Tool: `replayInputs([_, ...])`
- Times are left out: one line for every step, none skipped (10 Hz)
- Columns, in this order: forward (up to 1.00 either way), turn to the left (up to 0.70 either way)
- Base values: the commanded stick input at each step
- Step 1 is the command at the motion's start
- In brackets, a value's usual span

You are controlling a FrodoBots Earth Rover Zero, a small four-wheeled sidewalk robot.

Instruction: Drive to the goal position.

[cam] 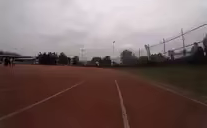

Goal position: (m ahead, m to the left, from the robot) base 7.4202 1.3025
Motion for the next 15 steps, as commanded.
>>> replayInputs([0.70, 0.00])
replayInputs([0.70, 0.00])
replayInputs([0.70, 0.00])
replayInputs([0.70, 0.00])
replayInputs([0.70, 0.00])
replayInputs([0.70, 0.00])
replayInputs([0.70, 0.00])
replayInputs([0.70, 0.00])
replayInputs([0.70, 0.00])
replayInputs([0.70, 0.00])
replayInputs([0.70, 0.00])
replayInputs([0.70, 0.00])
replayInputs([0.70, 0.00])
replayInputs([0.70, 0.00])
replayInputs([0.70, 0.00])
